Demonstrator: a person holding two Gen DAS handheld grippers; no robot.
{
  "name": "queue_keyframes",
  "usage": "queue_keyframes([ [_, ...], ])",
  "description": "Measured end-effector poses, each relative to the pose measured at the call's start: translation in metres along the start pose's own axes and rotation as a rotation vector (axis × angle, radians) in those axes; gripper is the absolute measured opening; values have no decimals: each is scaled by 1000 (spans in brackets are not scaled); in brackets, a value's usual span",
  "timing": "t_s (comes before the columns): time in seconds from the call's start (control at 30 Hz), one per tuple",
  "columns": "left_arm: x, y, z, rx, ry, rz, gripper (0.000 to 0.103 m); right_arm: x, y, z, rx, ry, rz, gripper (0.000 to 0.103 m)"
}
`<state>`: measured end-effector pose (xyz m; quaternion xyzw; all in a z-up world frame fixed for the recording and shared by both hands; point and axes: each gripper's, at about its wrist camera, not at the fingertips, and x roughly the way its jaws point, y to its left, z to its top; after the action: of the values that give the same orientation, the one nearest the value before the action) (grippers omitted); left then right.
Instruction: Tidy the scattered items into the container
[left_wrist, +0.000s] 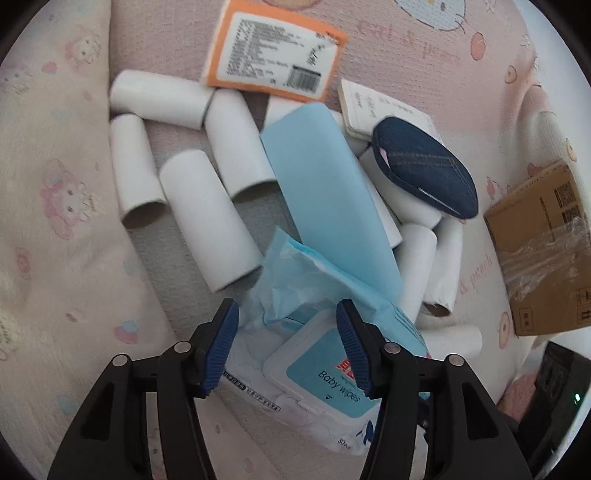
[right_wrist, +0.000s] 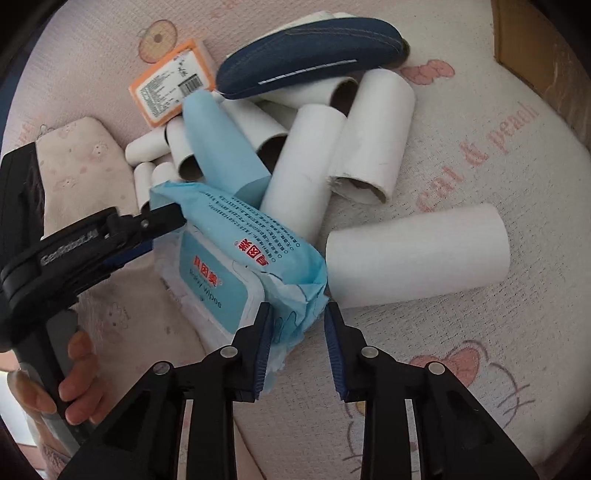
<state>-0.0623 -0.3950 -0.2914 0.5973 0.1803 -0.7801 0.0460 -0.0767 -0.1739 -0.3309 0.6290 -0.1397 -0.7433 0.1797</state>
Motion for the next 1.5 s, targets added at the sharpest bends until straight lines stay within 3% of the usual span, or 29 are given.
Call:
queue_keyframes([
  [0.07,8,-5,-6,53,24,28,69,8,-9,4,34,15,2,25],
  [0.17,13,-14,-13,122,18,70,73,15,-25,9,109,39,83,25],
  [0.3,11,-8,-14,87,21,59,71,15,-34,7,115,45,158,25],
  [0.43,11,-5,-20,63,39,54,68,18,-38,1,196,120,258,26],
  [0.53,13,-8,-19,63,54,55,68,20,-34,-13,196,161,290,43],
  [0.73,10,-17,-40,35,90,80,67,13,-30,-15,109,108,228,44],
  [0.9,7,-22,-56,-11,126,87,66,-6,-15,-15,-71,40,134,42],
  [0.97,4,-19,-61,-45,136,73,65,-13,-15,-15,-89,28,136,42],
  [1.03,5,-21,-74,-81,159,40,65,-20,-21,-18,-54,53,135,39],
  [1.17,9,-46,-93,-43,166,21,65,-36,-35,-34,-69,103,89,37],
  [1.3,8,-67,-115,-9,148,55,65,-40,-53,-39,-41,142,43,35],
  [1.5,3,-82,-138,-72,132,102,64,-43,-71,-37,-6,184,49,35],
])
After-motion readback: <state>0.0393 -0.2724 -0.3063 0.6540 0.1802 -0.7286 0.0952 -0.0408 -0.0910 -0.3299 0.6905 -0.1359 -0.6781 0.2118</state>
